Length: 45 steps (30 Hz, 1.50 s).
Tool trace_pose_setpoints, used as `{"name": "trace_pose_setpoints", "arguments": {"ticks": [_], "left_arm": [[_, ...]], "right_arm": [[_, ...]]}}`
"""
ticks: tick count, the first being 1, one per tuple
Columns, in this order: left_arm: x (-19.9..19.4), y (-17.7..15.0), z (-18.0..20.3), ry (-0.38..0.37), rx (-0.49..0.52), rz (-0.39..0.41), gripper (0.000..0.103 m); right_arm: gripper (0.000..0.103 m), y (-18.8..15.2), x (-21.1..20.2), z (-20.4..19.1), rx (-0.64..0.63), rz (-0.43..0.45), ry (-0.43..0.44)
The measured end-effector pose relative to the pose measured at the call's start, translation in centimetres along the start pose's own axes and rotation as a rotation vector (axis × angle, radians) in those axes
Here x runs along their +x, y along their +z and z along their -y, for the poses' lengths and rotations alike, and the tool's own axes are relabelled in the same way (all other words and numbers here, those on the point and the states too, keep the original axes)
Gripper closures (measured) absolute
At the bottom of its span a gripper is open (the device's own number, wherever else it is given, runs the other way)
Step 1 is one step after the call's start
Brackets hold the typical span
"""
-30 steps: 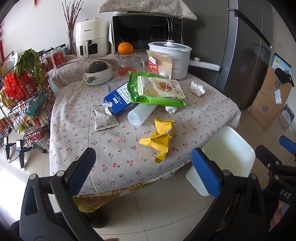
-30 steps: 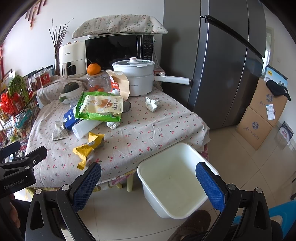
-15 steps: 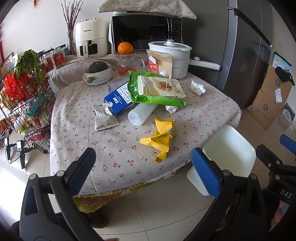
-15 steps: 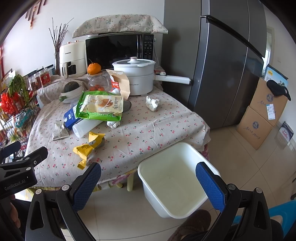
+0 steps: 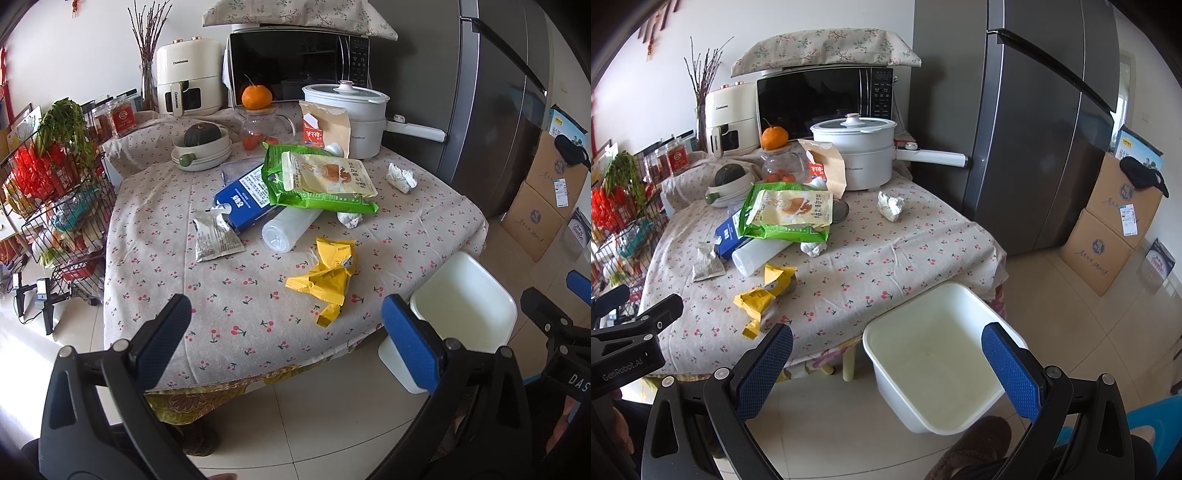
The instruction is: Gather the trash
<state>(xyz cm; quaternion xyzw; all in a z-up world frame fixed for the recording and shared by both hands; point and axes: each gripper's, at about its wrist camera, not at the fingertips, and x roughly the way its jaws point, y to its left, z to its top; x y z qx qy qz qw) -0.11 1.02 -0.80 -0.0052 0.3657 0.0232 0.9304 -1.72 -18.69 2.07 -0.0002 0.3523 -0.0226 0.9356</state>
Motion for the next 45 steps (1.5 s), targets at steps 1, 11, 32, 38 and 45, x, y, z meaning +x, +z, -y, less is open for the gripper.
{"name": "trace_pose_setpoints", "arguments": {"ticks": [1,11,32,38,45], "left_arm": [[0.1,0.1,0.0,0.002,-0.004,0.003,0.001],[1.0,0.8,-0.6,0.003,0.003,-0.019,0.001],[14.4,3.6,4.2,-0.267,0.271,-0.382,0.023],[17.6,3.3,4.8,-0.305,0.242,-0.493,0.068],[15.3,4.0,3.0,-0.319,0.206,-0.432,0.089]], "right_arm": [[0.0,0.0,0.0,0.0,0.0,0.0,-0.001],[0.0,1.0,-0.2,0.4,-0.012,0.015,-0.022],[0.0,9.4,13.1,1.9,-0.034,-0.376,0.247],[0.0,10.0,15.2,3.3,-0.015,-0.417,0.241],[0.0,10.4,16.2,2.5,0.006,-0.437,0.255]]}}
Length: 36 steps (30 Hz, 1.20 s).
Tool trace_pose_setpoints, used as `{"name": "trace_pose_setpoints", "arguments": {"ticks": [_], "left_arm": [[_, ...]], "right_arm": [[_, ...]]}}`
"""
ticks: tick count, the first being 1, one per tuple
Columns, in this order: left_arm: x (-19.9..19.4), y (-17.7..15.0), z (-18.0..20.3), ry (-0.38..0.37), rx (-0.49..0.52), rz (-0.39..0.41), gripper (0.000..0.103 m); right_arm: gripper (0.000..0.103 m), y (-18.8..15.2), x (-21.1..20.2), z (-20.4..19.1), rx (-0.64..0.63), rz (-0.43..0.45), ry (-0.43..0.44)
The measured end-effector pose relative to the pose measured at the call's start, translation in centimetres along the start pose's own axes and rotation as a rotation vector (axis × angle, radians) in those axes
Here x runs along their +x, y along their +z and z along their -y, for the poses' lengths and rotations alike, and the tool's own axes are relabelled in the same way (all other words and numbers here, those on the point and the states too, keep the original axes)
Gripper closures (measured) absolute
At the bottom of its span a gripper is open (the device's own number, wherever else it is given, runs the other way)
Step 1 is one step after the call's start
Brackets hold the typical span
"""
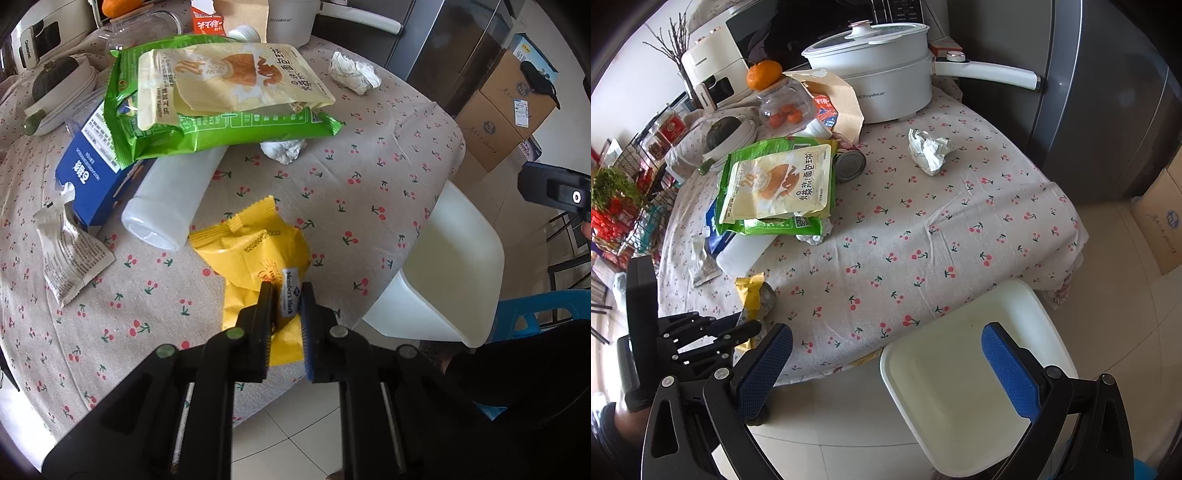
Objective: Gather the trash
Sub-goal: 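Grasp the yellow snack packet with the left gripper, then grasp the cream bread-ball bag with the right gripper while the left gripper holds the yellow packet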
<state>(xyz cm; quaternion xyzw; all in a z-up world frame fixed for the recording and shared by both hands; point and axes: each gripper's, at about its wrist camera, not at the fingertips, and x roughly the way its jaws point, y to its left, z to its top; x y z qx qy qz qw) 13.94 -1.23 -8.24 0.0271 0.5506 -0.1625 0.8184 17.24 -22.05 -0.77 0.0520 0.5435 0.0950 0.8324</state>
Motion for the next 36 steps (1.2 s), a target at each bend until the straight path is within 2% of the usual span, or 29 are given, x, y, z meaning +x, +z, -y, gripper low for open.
{"name": "trace_pose_setpoints", "arguments": {"ticks": [5,8,12,15,18,26,27,29,30,31,33,36], "left_arm": [[-3.7,-1.3,-2.3,-0.003,-0.05,0.087,0.091],[-5.7,-1.9,-4.2,0.005,-0.094,0.139,0.091],[-7.3,-2.4,-6.3,0.033,-0.149,0.199,0.091],[-7.9,-2.4,-7.7,0.047,-0.184,0.217,0.091],[-8.5,-2.1,-8.4,0.041,-0.203,0.236,0.091],[-7.5,-1.2,-8.2,0.043,-0.201,0.218,0.091],[-7.4,-1.1,-8.1,0.045,-0.199,0.217,0.091],[-7.3,-1.0,-7.9,0.05,-0.199,0.216,0.091],[-7.3,-0.9,-7.9,0.051,-0.201,0.216,0.091],[-7.3,-0.9,-7.9,0.05,-0.205,0.218,0.091],[-7.4,-0.8,-8.0,0.049,-0.216,0.223,0.091],[-7.5,-0.9,-8.1,0.049,-0.227,0.233,0.091]], "right_arm": [[0.0,1.1,1.3,-1.7,-0.004,-0.019,0.04],[0.0,2.9,2.2,-2.8,0.011,-0.034,0.128],[0.01,6.2,4.4,-3.4,0.048,-0.021,0.216],[0.017,8.1,7.0,-2.9,0.113,-0.01,0.285],[0.019,9.4,9.5,-2.7,0.167,-0.011,0.344],[0.032,11.7,14.2,-3.3,0.252,-0.023,0.409],[0.039,11.8,14.5,-3.5,0.247,-0.024,0.409],[0.061,11.9,14.8,-4.0,0.218,-0.024,0.399],[0.091,11.9,14.8,-4.1,0.199,-0.015,0.386],[0.097,11.9,14.6,-4.2,0.184,-0.006,0.377],[0.099,11.7,13.6,-4.2,0.17,0.029,0.377],[0.101,11.6,11.8,-4.4,0.131,0.062,0.421]]}}
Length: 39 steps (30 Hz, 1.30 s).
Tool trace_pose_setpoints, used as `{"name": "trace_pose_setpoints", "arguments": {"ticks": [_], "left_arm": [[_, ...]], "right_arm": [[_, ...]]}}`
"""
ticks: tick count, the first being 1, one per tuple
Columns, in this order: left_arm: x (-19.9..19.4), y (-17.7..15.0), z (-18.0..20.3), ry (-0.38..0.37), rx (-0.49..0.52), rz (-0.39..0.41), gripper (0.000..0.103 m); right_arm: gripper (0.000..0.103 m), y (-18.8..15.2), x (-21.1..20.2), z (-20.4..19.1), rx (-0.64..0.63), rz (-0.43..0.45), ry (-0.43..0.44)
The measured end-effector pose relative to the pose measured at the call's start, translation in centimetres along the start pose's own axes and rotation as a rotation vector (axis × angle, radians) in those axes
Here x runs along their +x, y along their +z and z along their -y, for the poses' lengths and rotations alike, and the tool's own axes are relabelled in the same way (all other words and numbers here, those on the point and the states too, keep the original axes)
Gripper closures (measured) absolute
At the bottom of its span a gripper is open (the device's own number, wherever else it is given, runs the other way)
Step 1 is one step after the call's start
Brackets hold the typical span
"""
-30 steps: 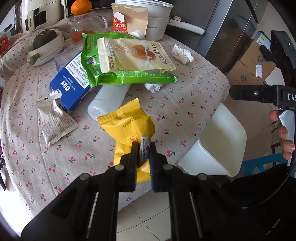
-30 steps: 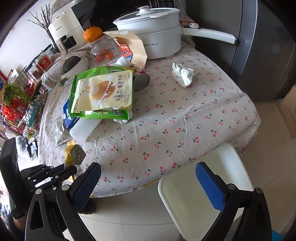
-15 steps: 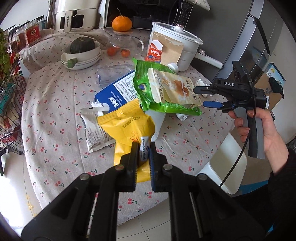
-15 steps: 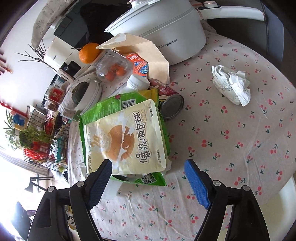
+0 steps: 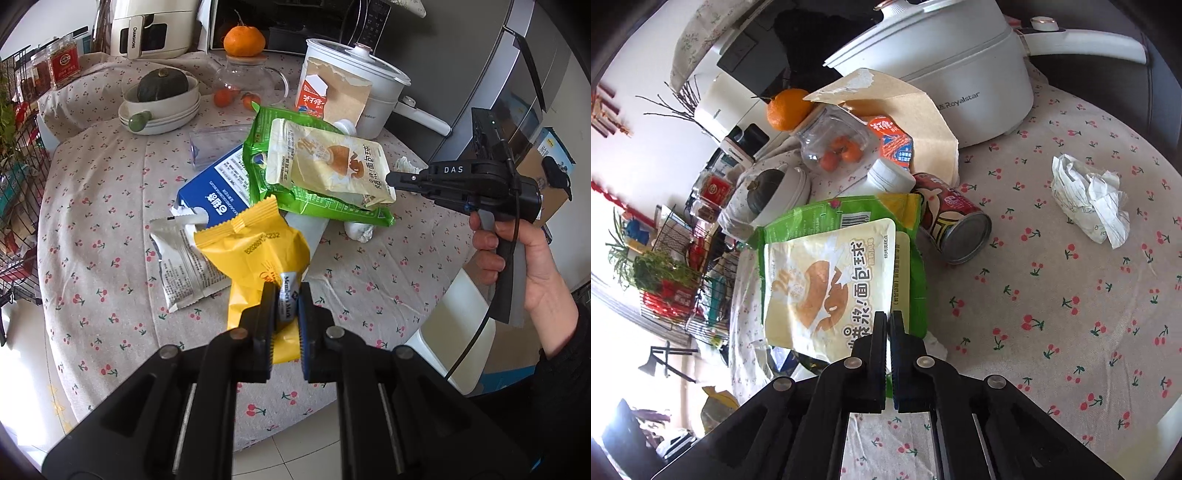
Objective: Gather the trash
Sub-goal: 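Grasp the cream bread-ball bag with the right gripper while the left gripper holds the yellow packet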
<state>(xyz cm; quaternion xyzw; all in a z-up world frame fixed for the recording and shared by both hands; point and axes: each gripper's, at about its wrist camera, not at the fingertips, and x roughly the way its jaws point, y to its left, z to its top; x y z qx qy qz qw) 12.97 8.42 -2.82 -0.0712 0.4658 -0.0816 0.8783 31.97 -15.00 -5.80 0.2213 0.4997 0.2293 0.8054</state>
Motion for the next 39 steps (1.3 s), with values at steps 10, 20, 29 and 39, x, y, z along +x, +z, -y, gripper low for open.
{"name": "trace_pose_setpoints", "arguments": {"ticks": [10,20,29,39], "left_arm": [[-0.9,-0.3,-0.2,-0.014,-0.008,0.028,0.091],[-1.5,-0.6,-1.4,-0.013,-0.03,0.026,0.091],[-1.6,-1.5,-3.1,0.005,-0.047,-0.007,0.09],[-1.8,-2.0,-3.8,0.01,-0.047,-0.018,0.09]], "right_arm": [[0.1,-1.8,-4.9,-3.2,-0.084,-0.003,0.142],[0.03,-3.8,-2.4,-4.0,-0.145,-0.054,-0.035],[0.021,-5.8,1.7,-8.2,-0.522,-0.152,-0.169],[0.01,-12.2,7.7,-9.7,-0.895,-0.3,-0.406]]}}
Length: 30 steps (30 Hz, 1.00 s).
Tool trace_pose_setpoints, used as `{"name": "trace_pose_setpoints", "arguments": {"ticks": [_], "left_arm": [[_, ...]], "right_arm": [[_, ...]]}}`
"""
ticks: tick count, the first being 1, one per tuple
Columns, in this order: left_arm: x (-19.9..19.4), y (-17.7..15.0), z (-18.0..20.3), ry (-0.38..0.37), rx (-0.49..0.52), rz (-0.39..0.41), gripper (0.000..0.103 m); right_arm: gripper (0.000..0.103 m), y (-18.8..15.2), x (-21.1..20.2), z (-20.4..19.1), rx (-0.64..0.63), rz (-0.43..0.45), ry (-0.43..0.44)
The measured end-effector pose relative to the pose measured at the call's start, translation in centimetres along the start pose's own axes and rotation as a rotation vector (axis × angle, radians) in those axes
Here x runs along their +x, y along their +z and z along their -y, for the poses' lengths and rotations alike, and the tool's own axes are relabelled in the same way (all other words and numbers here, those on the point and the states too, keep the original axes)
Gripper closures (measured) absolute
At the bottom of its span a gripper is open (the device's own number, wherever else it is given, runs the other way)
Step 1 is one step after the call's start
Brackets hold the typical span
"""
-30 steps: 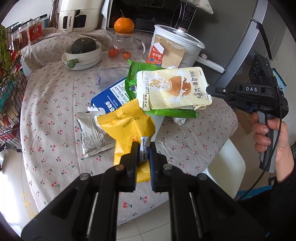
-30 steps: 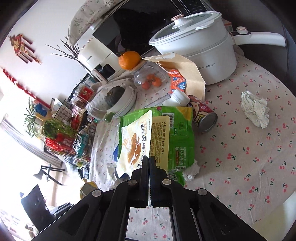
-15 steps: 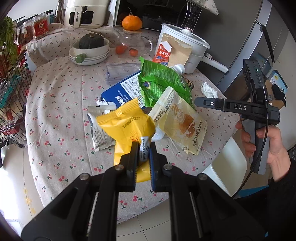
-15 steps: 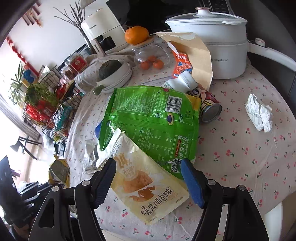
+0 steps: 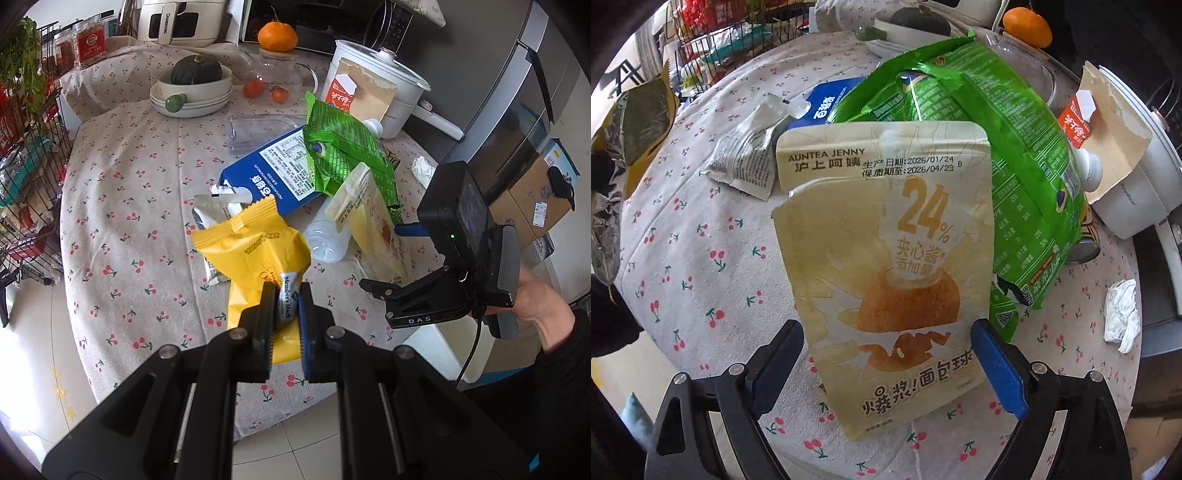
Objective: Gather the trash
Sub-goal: 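Grasp the cream bread-ball bag with the right gripper while the left gripper holds the yellow packet, then carry both packets over the white bin and open both grippers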
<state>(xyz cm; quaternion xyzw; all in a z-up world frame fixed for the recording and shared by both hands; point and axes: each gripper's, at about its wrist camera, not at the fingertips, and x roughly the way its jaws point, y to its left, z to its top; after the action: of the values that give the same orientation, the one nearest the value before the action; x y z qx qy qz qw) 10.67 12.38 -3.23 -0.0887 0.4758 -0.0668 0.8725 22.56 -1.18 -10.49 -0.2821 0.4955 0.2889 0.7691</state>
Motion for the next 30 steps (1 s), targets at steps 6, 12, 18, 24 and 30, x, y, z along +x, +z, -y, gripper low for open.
{"name": "trace_pose_setpoints", "arguments": {"ticks": [6,12,18,24,30], "left_arm": [[-0.2,0.0,0.0,-0.004,0.003,0.004,0.09],[-0.5,-0.1,0.9,-0.022,0.02,0.017,0.09],[-0.6,0.2,3.7,-0.078,0.058,0.032,0.09],[0.8,0.5,9.9,-0.187,0.157,0.019,0.09],[4.6,-1.6,18.2,-0.3,0.315,-0.076,0.09]], "right_arm": [[0.051,-0.6,0.5,1.5,0.084,-0.005,0.039],[0.086,-2.0,-3.0,3.8,0.208,0.071,0.089],[0.091,-5.4,-7.8,7.4,0.411,0.161,0.173],[0.091,-11.0,-13.0,10.1,0.559,0.221,0.176],[0.091,-20.1,-13.1,12.9,0.733,0.099,0.133]]}}
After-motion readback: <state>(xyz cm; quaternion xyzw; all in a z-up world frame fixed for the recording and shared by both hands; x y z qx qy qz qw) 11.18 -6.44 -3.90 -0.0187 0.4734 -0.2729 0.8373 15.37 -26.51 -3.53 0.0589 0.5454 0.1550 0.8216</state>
